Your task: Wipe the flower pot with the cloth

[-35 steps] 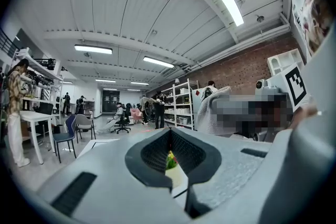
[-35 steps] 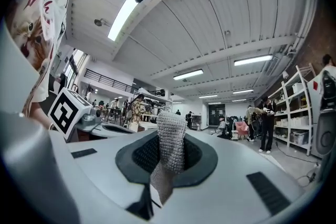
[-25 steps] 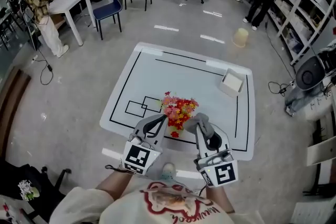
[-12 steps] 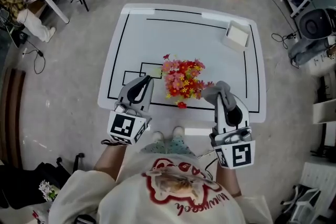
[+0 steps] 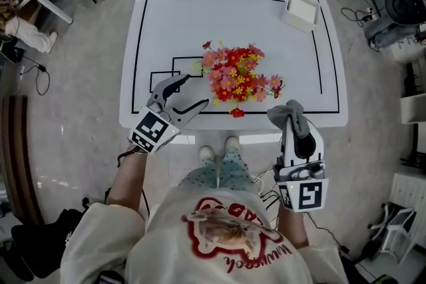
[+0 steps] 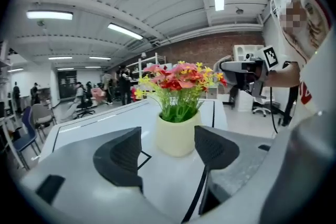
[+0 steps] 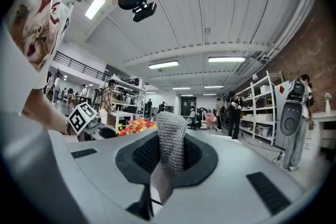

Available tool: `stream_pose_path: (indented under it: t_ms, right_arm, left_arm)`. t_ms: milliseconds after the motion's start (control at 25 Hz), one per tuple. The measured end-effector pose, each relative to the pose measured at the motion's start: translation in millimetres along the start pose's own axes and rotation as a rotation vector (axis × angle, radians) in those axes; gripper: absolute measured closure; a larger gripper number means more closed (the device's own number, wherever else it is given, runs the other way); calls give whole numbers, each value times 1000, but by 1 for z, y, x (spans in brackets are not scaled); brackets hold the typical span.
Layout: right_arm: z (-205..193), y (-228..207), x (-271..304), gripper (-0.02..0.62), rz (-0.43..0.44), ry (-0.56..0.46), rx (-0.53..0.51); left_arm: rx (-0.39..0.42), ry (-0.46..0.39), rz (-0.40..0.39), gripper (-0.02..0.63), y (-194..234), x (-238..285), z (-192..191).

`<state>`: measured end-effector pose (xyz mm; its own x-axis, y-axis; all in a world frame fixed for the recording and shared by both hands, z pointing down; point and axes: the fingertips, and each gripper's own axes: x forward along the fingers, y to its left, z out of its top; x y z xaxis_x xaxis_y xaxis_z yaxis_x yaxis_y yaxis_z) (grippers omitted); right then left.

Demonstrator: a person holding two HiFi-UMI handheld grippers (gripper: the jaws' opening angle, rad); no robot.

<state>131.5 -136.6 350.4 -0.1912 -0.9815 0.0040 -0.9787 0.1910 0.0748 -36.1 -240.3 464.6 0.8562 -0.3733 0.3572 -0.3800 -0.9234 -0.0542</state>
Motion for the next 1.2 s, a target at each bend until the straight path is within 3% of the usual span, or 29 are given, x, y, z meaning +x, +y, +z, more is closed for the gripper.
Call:
stream_pose_path:
  t_ms: [440, 1000, 1200]
  right_arm:
    - [-26, 27, -15, 565, -1, 85, 29]
    - [-34, 30, -9, 565, 23, 112, 52]
    - [-36, 23, -6, 565, 39, 123, 68]
  left_arm:
    - [140, 40, -326, 227, -23, 54, 9]
    - [121, 77, -449, 172, -15, 81, 19]
    - [163, 227, -598, 143, -26, 94, -10]
